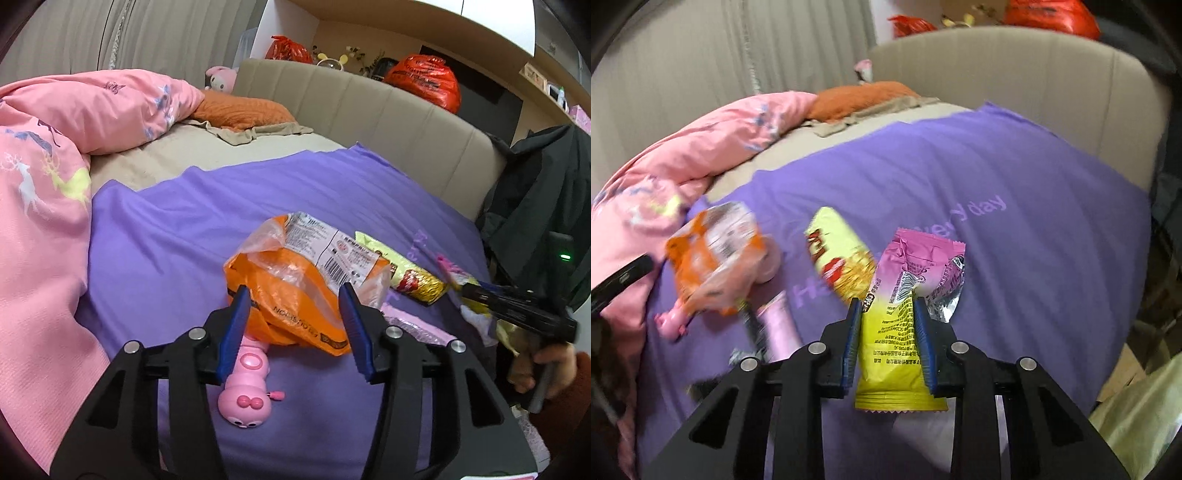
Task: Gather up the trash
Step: 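Grasp the pink-and-yellow snack packet with the right tool while the left tool grasps the black strap, then carry the snack packet and black strap over the bin with both tools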
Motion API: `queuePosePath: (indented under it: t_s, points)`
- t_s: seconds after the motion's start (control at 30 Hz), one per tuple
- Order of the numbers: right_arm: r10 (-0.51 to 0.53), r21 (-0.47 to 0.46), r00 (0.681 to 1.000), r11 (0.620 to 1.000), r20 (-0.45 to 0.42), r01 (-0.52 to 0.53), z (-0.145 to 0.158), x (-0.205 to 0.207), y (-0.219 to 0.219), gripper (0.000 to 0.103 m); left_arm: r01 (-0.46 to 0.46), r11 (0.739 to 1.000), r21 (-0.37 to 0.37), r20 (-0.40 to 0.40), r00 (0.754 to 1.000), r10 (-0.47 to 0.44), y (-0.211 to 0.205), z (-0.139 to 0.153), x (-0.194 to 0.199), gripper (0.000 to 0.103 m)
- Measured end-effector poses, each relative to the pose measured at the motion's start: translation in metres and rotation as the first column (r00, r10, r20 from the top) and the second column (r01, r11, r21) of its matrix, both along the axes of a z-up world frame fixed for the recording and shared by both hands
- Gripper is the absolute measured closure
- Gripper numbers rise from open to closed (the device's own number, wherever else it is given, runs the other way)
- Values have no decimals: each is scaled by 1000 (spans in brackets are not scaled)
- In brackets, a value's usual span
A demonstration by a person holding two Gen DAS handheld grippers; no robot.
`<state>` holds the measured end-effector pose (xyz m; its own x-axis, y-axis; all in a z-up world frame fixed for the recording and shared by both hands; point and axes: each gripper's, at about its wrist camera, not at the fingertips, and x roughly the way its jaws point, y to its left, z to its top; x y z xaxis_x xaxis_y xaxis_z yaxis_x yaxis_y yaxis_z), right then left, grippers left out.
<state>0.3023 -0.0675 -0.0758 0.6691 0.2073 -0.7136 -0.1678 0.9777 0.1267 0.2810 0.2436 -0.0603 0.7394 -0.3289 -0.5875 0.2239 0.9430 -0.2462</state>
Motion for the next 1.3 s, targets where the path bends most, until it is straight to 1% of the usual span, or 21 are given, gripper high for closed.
queuePosePath:
  t_s: [0.13, 0.2, 0.23, 0.27, 0.33, 0.37, 0.43, 0.47, 0.5, 0.57, 0.6, 0.63, 0.7, 0.73, 0.8, 0.83, 0.93, 1.03, 1.1, 1.17, 1.3]
  points:
    - [37, -38, 999, 999, 33, -36, 12, -26, 0, 76, -1, 1000, 14, -4, 1000, 1, -3, -3, 0, 56]
    - [34, -28, 998, 999, 48, -33, 19, -40, -4, 76, 35, 999, -11, -18, 999, -36, -7, -4, -2, 56]
    - [30, -28, 998, 999, 59, -29, 23, -48, -8, 76, 73, 997, -36, -24, 997, -74, -10, -4, -3, 56]
    - [25, -37, 997, 999, 73, -22, 26, -56, -11, 76, 150, 985, -86, -38, 987, -154, -19, -5, -5, 55]
    - [12, -58, 995, 998, 99, -7, 31, -71, -17, 76, 243, 961, -131, -61, 966, -253, -33, -9, -9, 52]
    - [4, -63, 994, 998, 108, 3, 33, -79, -21, 76, 285, 948, -143, -70, 952, -297, -45, -12, -13, 52]
    - [-16, -68, 993, 997, 120, 25, 37, -91, -33, 76, 324, 938, -127, -87, 938, -336, -67, -18, -21, 52]
    - [-30, -71, 991, 997, 131, 39, 40, -98, -40, 76, 327, 939, -110, -101, 936, -338, -78, -22, -24, 52]
    - [-45, -67, 989, 996, 141, 55, 43, -105, -48, 76, 313, 945, -95, -111, 940, -322, -86, -25, -26, 52]
    - [-66, -29, 987, 997, 144, 71, 46, -115, -63, 75, 249, 967, -63, -150, 955, -256, -99, -32, -22, 52]
    - [-70, -9, 987, 997, 143, 72, 47, -119, -69, 75, 202, 979, -40, -187, 961, -206, -105, -38, -16, 52]
    - [-74, 6, 986, 997, 148, 74, 48, -124, -74, 75, 177, 984, -33, -211, 961, -180, -109, -43, -12, 52]
    - [-75, 19, 984, 997, 163, 72, 51, -133, -80, 76, 136, 991, -16, -258, 957, -135, -114, -56, -4, 64]
    - [-69, 27, 983, 997, 168, 66, 53, -138, -83, 76, 133, 991, 4, -280, 951, -127, -119, -63, -3, 74]
    - [-52, 23, 982, 999, 184, 48, 58, -147, -85, 76, 137, 990, 31, -278, 953, -123, -125, -66, -6, 75]
    - [-43, 11, 980, 999, 197, 42, 61, -152, -87, 75, 140, 989, 46, -266, 956, -123, -128, -65, -9, 83]
    - [-35, 8, 975, 999, 221, 34, 70, -162, -91, 76, 140, 988, 63, -232, 965, -122, -137, -51, -17, 90]
    - [-22, 3, 967, 1000, 253, 22, 81, -175, -96, 76, 139, 984, 113, -169, 978, -119, -147, -24, -32, 91]
    - [-13, -10, 961, 1000, 277, 17, 88, -184, -99, 76, 133, 982, 136, -115, 986, -118, -154, 1, -45, 91]
    - [-12, -19, 954, 1000, 299, 18, 95, -193, -105, 76, 129, 982, 137, -71, 990, -120, -162, 24, -53, 91]
    - [-35, -18, 942, 999, 335, 43, 104, -210, -124, 76, 148, 981, 129, 25, 988, -152, -177, 74, -82, 91]
